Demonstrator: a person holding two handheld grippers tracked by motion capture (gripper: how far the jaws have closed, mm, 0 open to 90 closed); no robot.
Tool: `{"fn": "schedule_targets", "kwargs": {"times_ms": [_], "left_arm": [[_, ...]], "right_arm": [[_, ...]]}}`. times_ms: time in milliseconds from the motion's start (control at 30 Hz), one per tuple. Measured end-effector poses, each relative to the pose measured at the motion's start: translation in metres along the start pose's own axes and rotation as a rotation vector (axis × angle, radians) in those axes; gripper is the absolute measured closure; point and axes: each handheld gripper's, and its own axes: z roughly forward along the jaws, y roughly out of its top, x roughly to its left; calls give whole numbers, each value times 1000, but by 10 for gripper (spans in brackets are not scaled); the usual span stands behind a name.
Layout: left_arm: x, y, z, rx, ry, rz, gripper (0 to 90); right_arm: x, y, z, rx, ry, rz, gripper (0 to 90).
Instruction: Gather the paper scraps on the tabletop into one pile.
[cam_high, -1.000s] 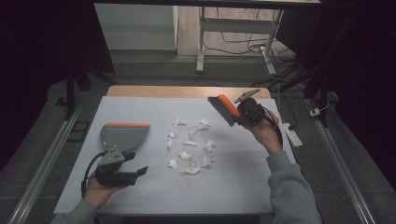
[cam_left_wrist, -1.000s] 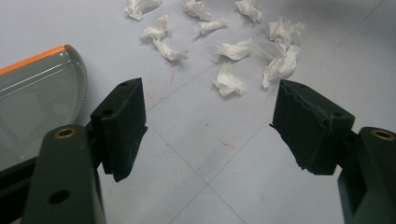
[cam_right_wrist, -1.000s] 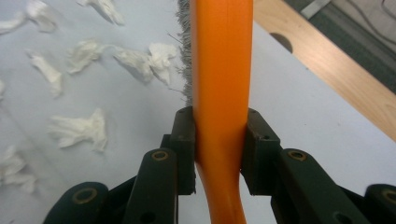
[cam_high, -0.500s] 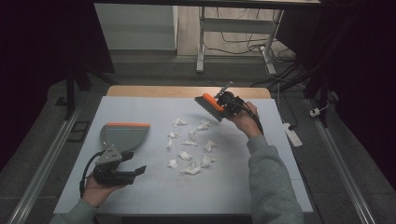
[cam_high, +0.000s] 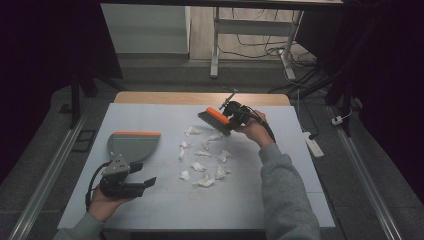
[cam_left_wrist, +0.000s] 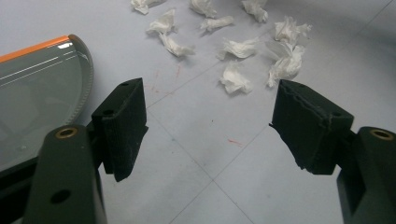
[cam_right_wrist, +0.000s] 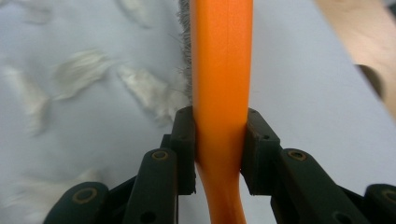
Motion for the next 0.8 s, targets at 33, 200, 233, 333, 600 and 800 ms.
{"fn": "schedule_targets", "kwargs": {"times_ms": [33,200,233,333,600,800], "left_arm": [[0,0,0,-1,0,-1,273],[1,0,0,-3,-2,-3,275],[1,0,0,-3,-4,-3,275],[1,1,0,-4,-5,-6,275],[1,1,0,-3,-5,-4,276],[1,0,1,-1,-9,-4,277]], "right_arm": [[3,0,0,-1,10,-14,698],[17,-4,-12,-19,124,-48,697],[20,-4,-16,-36,129,-52,697],[22,-6,-28,-75,95,-43,697],[10,-8,-31,-146,-7,34,696],[3,-1,-12,-133,-62,37,696]]}}
